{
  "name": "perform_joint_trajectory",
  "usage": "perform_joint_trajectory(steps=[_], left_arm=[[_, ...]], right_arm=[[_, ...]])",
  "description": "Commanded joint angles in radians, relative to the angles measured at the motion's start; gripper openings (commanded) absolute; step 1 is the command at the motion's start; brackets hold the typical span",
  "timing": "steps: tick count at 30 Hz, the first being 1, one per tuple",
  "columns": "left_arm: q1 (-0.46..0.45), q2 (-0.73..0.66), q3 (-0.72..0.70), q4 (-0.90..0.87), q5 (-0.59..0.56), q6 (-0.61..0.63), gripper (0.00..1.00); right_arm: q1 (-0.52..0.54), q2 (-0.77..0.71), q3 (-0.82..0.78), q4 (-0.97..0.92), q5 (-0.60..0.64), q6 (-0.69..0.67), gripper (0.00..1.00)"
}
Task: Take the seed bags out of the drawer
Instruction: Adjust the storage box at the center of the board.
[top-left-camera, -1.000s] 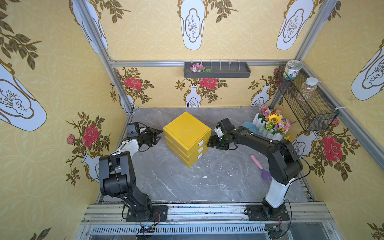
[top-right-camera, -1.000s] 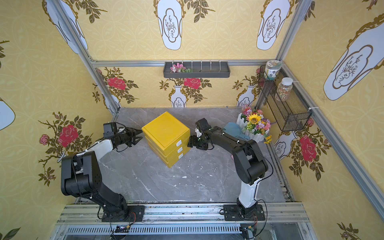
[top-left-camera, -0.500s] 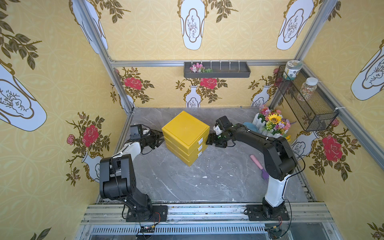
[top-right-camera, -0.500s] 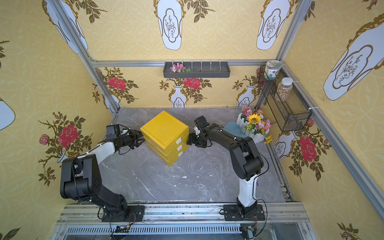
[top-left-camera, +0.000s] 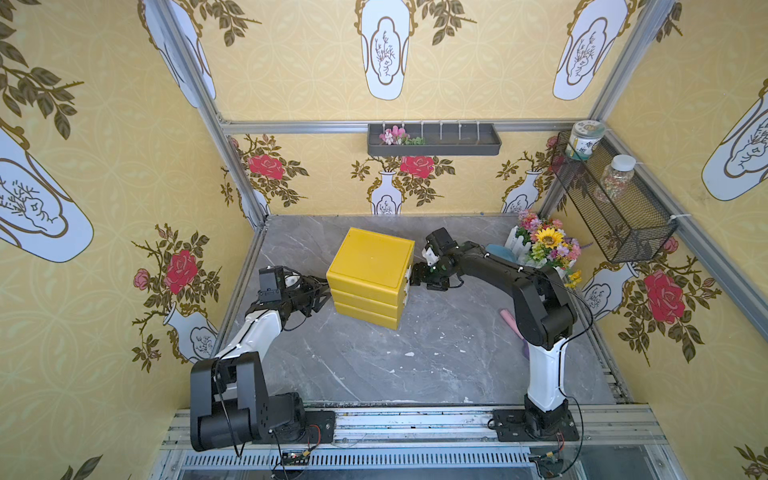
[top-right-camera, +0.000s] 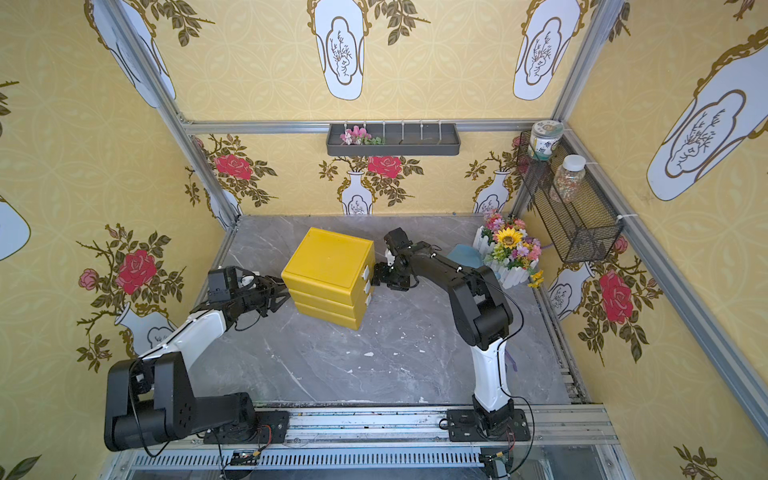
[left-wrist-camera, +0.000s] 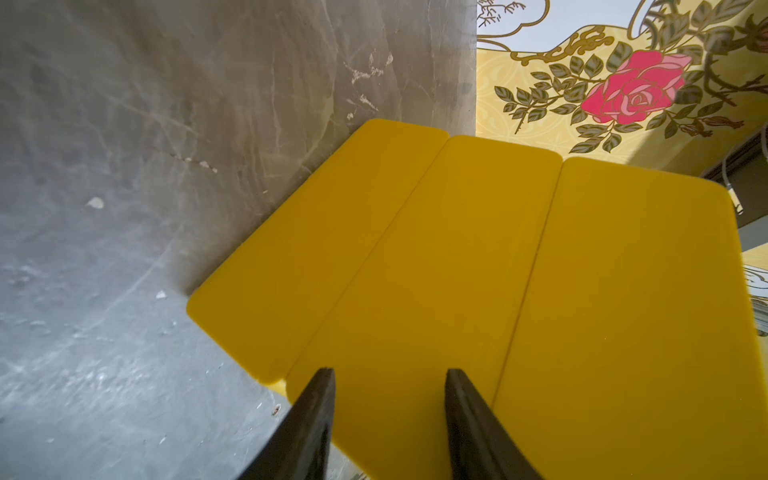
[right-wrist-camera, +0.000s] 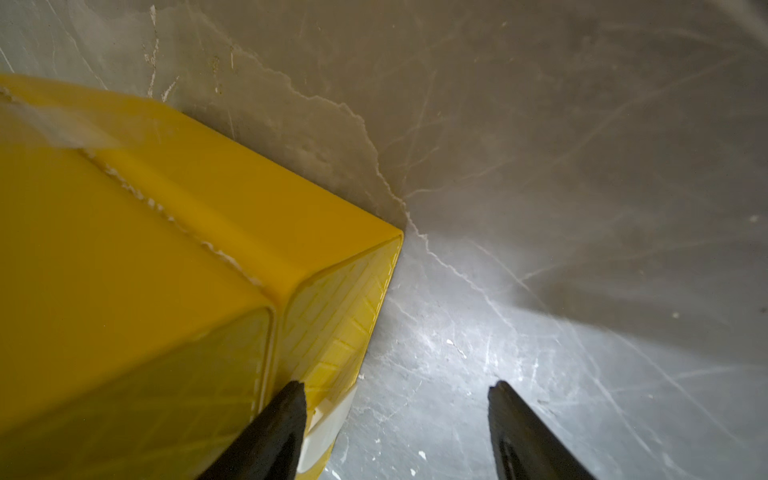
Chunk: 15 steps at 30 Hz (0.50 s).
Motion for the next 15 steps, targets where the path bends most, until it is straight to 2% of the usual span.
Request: perform_joint_trajectory(steps=[1, 10, 15], left_arm=[[-0.002, -0.055, -0.017, -0.066, -0.004, 0.011, 0.49], [-0.001, -0.168, -0.011, -0.186, -0.047, 0.033, 0.5], [0.008, -0.234, 0.057, -0.334, -0.206, 0.069, 0.52]], right_arm=[[0.012, 0.025, 0.034, 0.023, -0.033, 0.007, 0.73], [0.048, 0.093, 0.129, 0.029, -0.051, 0.038, 0.74], [0.035, 0.082, 0.126, 0.021, -0.034, 0.039, 0.74]])
